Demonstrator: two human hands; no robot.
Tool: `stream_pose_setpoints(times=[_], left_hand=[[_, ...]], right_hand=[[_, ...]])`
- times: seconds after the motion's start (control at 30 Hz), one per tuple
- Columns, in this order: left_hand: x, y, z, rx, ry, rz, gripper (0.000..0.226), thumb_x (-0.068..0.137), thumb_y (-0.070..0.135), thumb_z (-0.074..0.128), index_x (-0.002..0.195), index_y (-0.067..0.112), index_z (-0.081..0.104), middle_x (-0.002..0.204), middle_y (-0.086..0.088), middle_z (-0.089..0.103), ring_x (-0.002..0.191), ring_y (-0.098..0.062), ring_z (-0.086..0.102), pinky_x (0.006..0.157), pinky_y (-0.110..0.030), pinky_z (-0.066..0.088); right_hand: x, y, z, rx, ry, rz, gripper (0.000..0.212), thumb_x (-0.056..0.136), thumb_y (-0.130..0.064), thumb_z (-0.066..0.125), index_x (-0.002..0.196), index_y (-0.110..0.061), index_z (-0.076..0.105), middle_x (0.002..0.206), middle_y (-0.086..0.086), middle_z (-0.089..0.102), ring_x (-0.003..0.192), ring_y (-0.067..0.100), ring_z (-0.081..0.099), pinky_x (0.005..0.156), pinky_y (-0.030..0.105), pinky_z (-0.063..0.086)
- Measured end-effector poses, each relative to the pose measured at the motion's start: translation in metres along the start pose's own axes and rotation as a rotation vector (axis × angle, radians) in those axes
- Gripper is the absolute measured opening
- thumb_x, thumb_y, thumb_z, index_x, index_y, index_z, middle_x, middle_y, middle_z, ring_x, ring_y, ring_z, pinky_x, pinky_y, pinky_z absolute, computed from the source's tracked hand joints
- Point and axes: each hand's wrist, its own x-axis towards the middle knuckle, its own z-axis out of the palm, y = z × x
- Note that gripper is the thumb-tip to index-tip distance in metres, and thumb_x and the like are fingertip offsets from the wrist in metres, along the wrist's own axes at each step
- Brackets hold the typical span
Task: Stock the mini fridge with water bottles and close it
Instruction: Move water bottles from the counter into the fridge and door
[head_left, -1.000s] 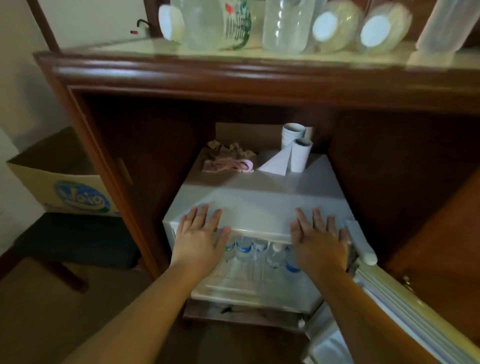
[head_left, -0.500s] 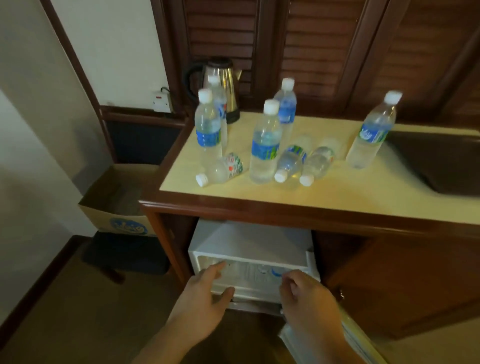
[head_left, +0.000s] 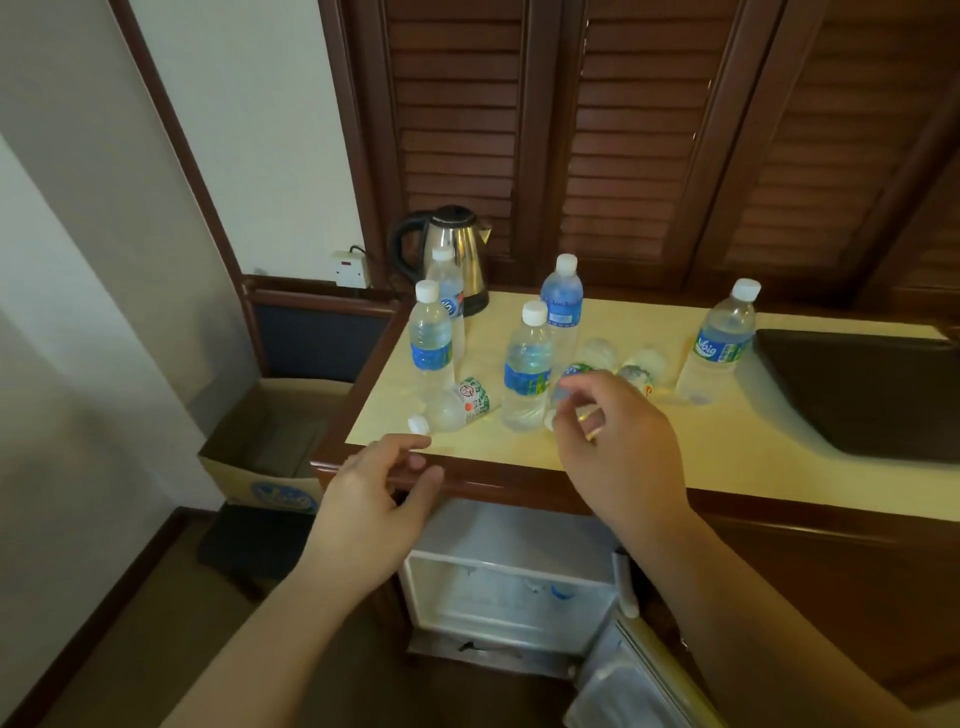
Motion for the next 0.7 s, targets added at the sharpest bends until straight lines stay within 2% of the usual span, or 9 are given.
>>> stream_pose_setpoints(times=[0.07,0.17,0.27,0.33,0.4,0.57,0.7], left_hand=[[0.023,-0.001,-0.001,0.055,0.010,-0.008,0.035,0.093,0.042,0.069,0.126,0.041,0.059,0.104,0.021,0.065,0.101,-0.001,0.062,0.081,-0.017,0.052],[0.065,-0.014,0.006,0.179,0.034,-0.014,0.042,0.090,0.048,0.069,0.129,0.038,0.057,0.113,0.013,0.064,0.111,-0.013,0.057,0.091,-0.032,0.053],[0.101,-0.034,0.020,0.324,-0.058,-0.086,0.056,0.090,0.054,0.067,0.140,0.034,0.049,0.129,0.000,0.058,0.120,-0.022,0.052,0.100,-0.037,0.047],[0.114,-0.048,0.030,0.357,-0.134,-0.078,0.057,0.091,0.050,0.068,0.140,0.030,0.047,0.131,-0.002,0.056,0.119,-0.022,0.051,0.101,-0.036,0.047],[0.118,-0.061,0.037,0.304,-0.146,-0.044,0.050,0.091,0.043,0.071,0.134,0.028,0.049,0.125,-0.001,0.057,0.114,-0.018,0.053,0.095,-0.034,0.049],[0.124,-0.082,0.043,0.147,-0.156,0.015,0.035,0.094,0.037,0.069,0.122,0.028,0.049,0.102,0.007,0.063,0.093,-0.012,0.061,0.075,-0.027,0.049],[0.131,-0.087,0.042,0.153,-0.137,0.082,0.036,0.095,0.041,0.068,0.124,0.023,0.057,0.095,0.004,0.068,0.083,-0.013,0.063,0.070,-0.028,0.052]], right_hand=[[0.027,-0.010,0.008,-0.041,0.003,0.004,0.030,0.095,-0.034,0.064,0.124,-0.031,0.060,0.113,-0.011,0.062,0.083,0.008,0.064,0.070,0.029,0.057],[0.068,-0.019,0.025,-0.121,-0.069,0.065,0.047,0.096,-0.041,0.063,0.140,-0.038,0.046,0.127,-0.005,0.048,0.090,0.014,0.062,0.077,0.030,0.055],[0.102,-0.017,0.045,-0.163,-0.133,0.124,0.056,0.097,-0.047,0.060,0.149,-0.039,0.042,0.132,0.001,0.045,0.096,0.020,0.060,0.083,0.031,0.051],[0.113,-0.014,0.058,-0.141,-0.133,0.165,0.053,0.097,-0.048,0.061,0.147,-0.038,0.047,0.130,0.004,0.050,0.103,0.021,0.059,0.088,0.034,0.051],[0.115,-0.012,0.067,-0.142,-0.106,0.178,0.048,0.096,-0.043,0.064,0.142,-0.035,0.053,0.123,0.004,0.055,0.105,0.023,0.059,0.089,0.037,0.051],[0.101,-0.015,0.070,-0.137,-0.002,0.181,0.038,0.092,-0.032,0.070,0.129,-0.030,0.060,0.110,-0.003,0.062,0.091,0.020,0.061,0.078,0.036,0.051],[0.076,-0.022,0.064,-0.131,0.102,0.191,0.029,0.089,-0.036,0.076,0.116,-0.034,0.063,0.102,-0.012,0.063,0.075,0.008,0.059,0.068,0.026,0.047]])
